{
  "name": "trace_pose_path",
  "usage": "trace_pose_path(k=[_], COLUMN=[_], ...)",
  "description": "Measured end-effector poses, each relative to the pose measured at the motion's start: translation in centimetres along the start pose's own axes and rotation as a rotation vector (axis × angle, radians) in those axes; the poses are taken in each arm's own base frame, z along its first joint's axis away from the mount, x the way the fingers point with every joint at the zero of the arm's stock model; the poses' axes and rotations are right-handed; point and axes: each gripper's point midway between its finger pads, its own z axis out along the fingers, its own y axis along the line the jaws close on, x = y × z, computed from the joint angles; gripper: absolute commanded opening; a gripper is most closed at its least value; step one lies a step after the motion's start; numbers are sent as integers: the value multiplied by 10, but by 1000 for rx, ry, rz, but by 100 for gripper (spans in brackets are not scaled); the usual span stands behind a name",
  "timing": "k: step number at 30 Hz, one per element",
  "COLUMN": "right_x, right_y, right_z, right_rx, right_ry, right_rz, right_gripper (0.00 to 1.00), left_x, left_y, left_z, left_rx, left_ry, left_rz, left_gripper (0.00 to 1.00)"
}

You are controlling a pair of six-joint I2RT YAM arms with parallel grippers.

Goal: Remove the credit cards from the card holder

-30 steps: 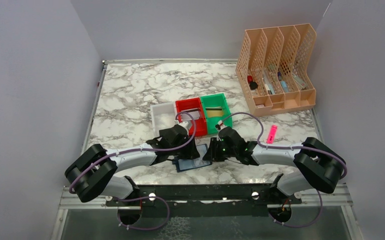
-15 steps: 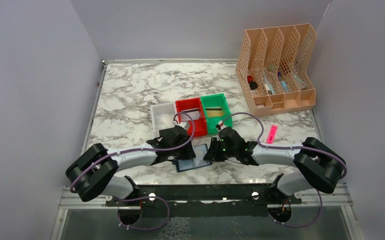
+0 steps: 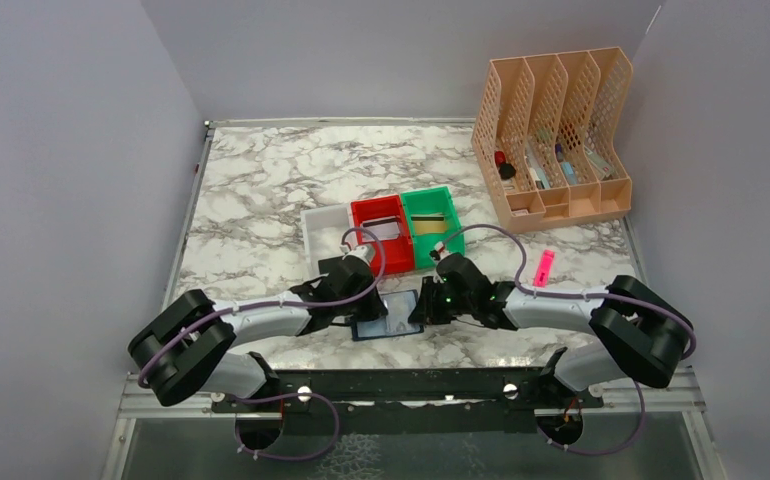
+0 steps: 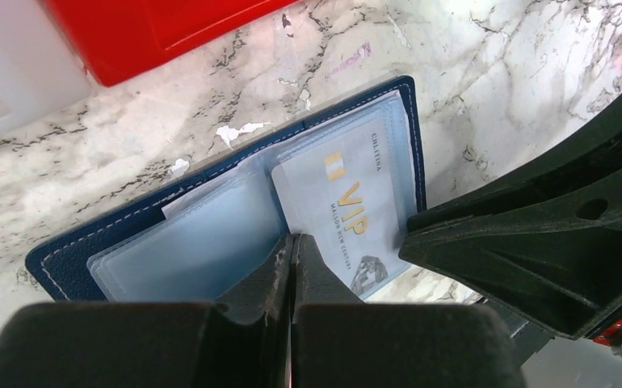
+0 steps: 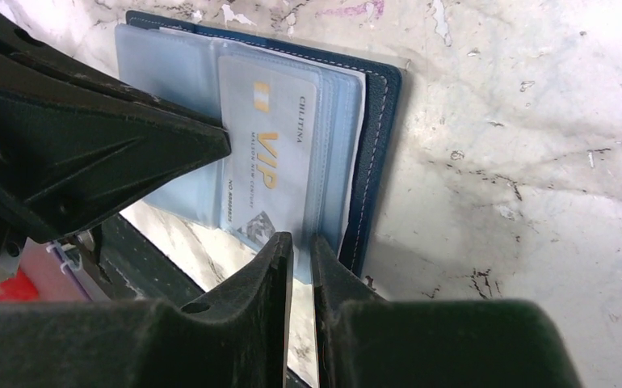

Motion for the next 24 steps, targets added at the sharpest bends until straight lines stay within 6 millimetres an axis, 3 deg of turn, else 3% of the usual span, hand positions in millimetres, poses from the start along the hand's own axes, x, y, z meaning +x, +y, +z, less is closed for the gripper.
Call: trace_pose_path(k=[14, 19, 24], right_x=[-15, -3, -4], right_y=[26, 13, 10], right_z=[-8, 6, 8], right_rx=[-66, -25, -5], right_ry=[-7, 56, 49], right_rz=[-63, -45, -38], right_gripper=[21, 24, 25], left_x=[2, 3, 4], left_y=[6, 8, 8], left_z=[-11, -12, -13], left_rx=[-15, -21, -23], left_ry=[-18, -12, -11], left_rz=[13, 16, 15], left_gripper=[0, 0, 18])
